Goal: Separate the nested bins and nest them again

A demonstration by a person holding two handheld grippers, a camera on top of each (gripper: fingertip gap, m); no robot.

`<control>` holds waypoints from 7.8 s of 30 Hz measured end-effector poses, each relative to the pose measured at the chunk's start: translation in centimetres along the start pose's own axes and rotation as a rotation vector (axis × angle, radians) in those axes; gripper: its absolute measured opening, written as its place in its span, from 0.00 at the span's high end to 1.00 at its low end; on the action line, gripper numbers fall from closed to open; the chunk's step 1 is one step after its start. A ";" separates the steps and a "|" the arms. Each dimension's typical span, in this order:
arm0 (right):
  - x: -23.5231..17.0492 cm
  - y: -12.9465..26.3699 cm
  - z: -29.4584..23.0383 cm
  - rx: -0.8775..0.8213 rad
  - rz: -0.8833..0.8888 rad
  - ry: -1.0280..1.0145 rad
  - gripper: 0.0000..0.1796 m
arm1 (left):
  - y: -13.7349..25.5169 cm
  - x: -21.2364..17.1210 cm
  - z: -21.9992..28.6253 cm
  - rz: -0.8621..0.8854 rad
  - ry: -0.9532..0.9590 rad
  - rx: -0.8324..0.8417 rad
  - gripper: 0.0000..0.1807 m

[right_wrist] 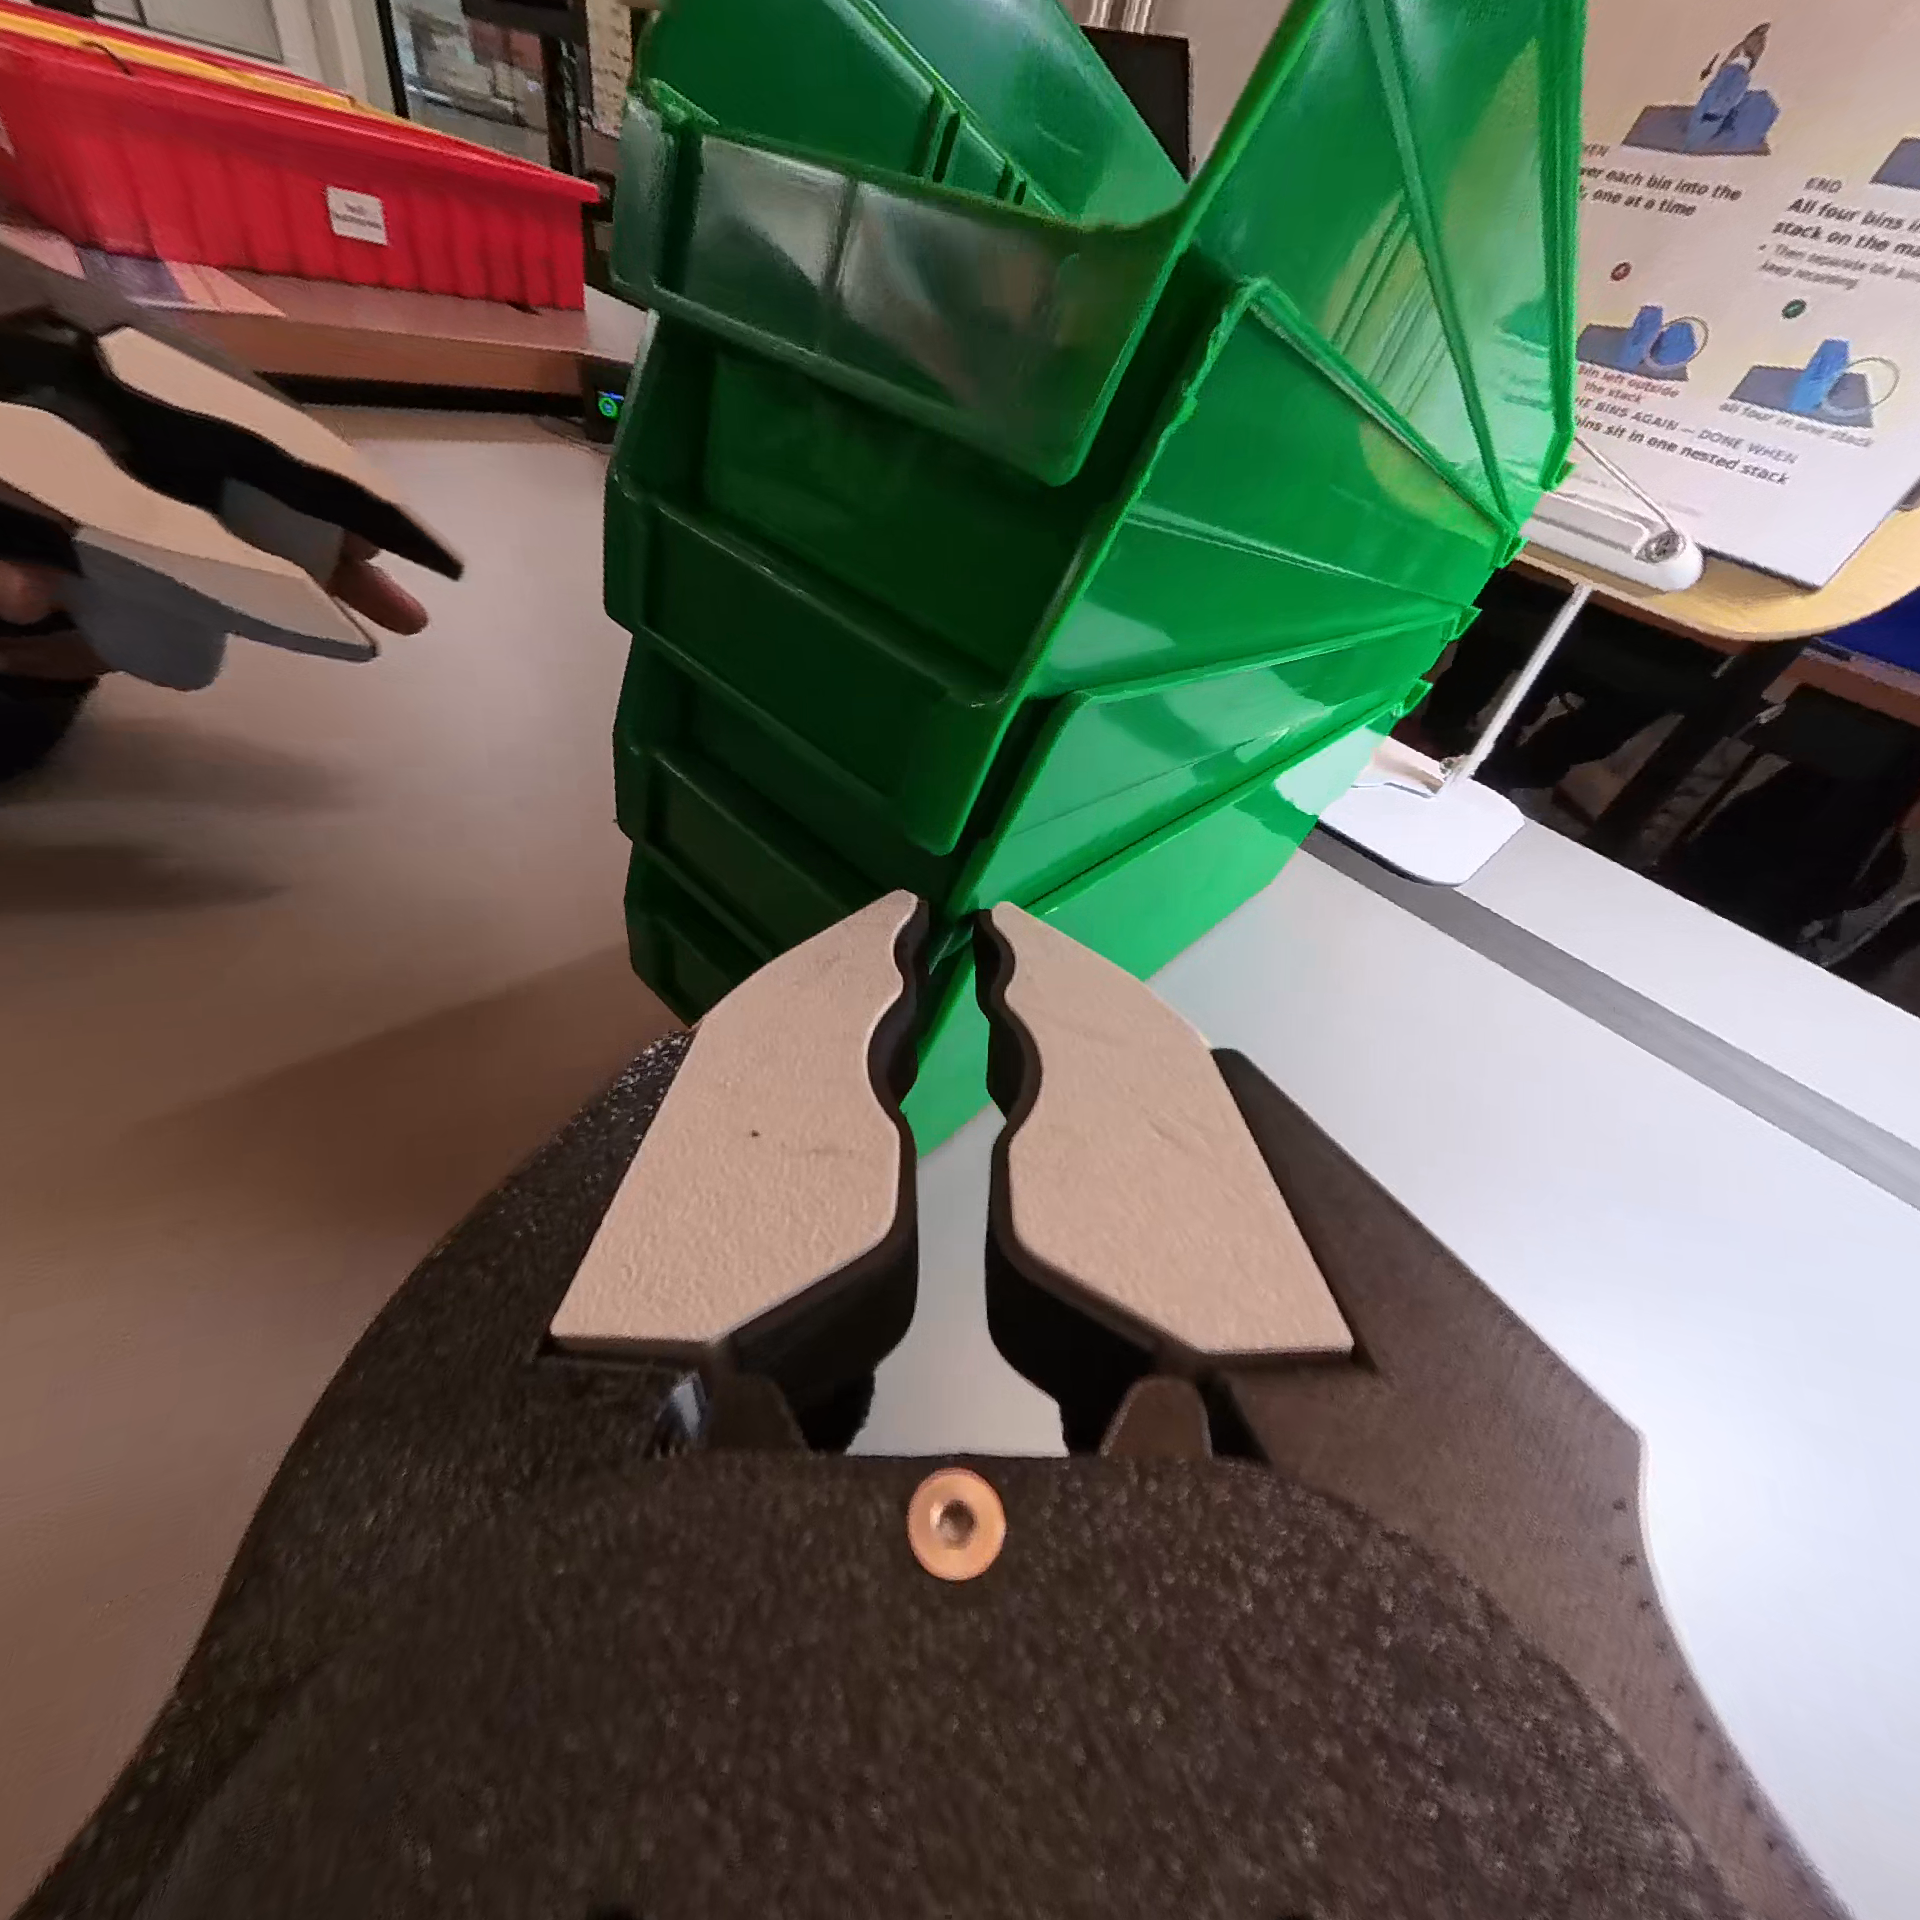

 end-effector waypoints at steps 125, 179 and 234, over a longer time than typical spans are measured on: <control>-5.0 -3.1 10.2 -0.317 -0.033 -0.120 0.73 | 0.0 -0.8 -3.4 0.080 0.091 0.151 0.70; 9.9 -7.6 1.4 0.518 -0.648 0.847 0.84 | 1.3 0.6 -1.5 0.141 0.031 0.079 0.70; -9.9 4.6 7.1 0.270 -0.679 0.850 0.83 | 0.7 -0.2 -2.0 0.104 0.060 0.089 0.71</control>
Point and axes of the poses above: each gripper's, where its closed fingertips meet, y back along the fingers, x out of its top, z = x × y across the jaws, the point moved 4 cm from there along y, back along the fingers, and after that the axes turned 14 degrees about y, right-handed, at the moved point
